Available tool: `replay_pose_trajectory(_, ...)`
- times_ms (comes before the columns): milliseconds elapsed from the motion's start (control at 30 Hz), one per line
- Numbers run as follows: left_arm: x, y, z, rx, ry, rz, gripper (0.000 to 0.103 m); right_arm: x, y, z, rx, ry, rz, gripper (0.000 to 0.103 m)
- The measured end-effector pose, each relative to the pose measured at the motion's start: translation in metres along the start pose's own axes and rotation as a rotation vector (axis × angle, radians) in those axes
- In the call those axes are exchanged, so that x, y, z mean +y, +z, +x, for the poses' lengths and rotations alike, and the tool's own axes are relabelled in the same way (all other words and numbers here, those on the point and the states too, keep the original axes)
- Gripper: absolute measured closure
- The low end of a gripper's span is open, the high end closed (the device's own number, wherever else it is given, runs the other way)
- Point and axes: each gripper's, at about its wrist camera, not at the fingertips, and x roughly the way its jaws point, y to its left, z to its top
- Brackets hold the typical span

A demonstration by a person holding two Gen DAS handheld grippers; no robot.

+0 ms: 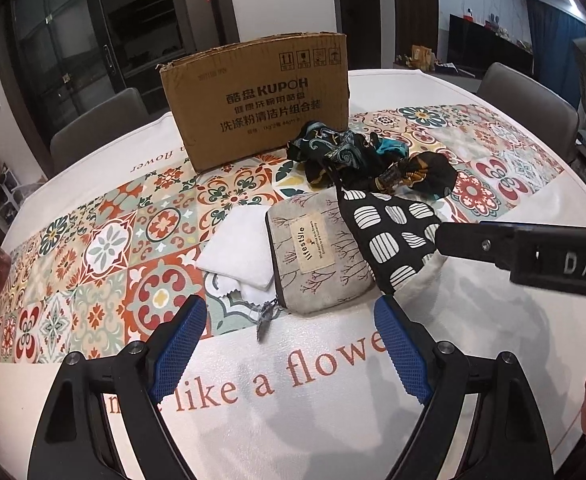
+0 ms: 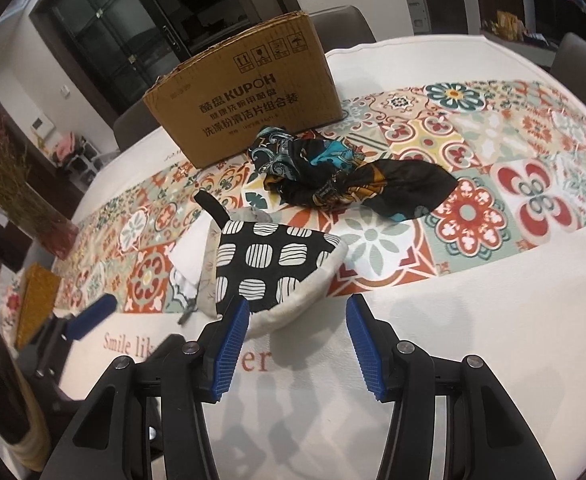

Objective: Organize soft objects
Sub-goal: 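Move the right tool toward the black-and-white patterned pouch, then close the right tool on the patterned pouch and lift it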

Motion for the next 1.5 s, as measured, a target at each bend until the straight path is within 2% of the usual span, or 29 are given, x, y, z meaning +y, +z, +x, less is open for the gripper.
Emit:
replay_pose_trajectory(200, -0.004, -0.007, 0.013, -0.03, 0.002, 0.066, 0.017, -0.003, -0.002, 0.016, 0.019, 0.054, 0.037, 0.051)
replay_pose_trajectory(500, -0.009, -0.012, 0.024, -0.032, -0.015, 0.097, 0.017, -0.006, -0.001, 0.028, 0.021, 0.115, 0.081, 0.051)
replay_pose_trajectory(1000, -0.002, -0.003, 0.026, -0.046, 0.013, 0.057, 0.018, -0.007, 0.019, 0.034, -0.051, 0.248, 0.178, 0.051)
replay_pose_trajectory(1133, 0.003, -0.003, 0.029, -0.042, 0.028, 0.047, 0.019, -0.016, 0.021, 0.053, -0.017, 0.269, 0.235, 0.051)
replay_pose_trajectory(1233, 0.003, -0.003, 0.031, -0.043, 0.034, 0.045, 0.019, -0.019, 0.019, 0.069, 0.025, 0.33, 0.28, 0.052)
replay_pose_trajectory(1333, 0.005, -0.002, 0.032, -0.042, 0.036, 0.038, 0.02, -0.017, 0.019, 0.075, 0.04, 0.363, 0.304, 0.057)
replay_pose_trajectory(1500, 0.0, 0.001, 0.031, -0.056, 0.022, 0.044, 0.02, -0.009, 0.026, 0.059, -0.018, 0.334, 0.232, 0.08)
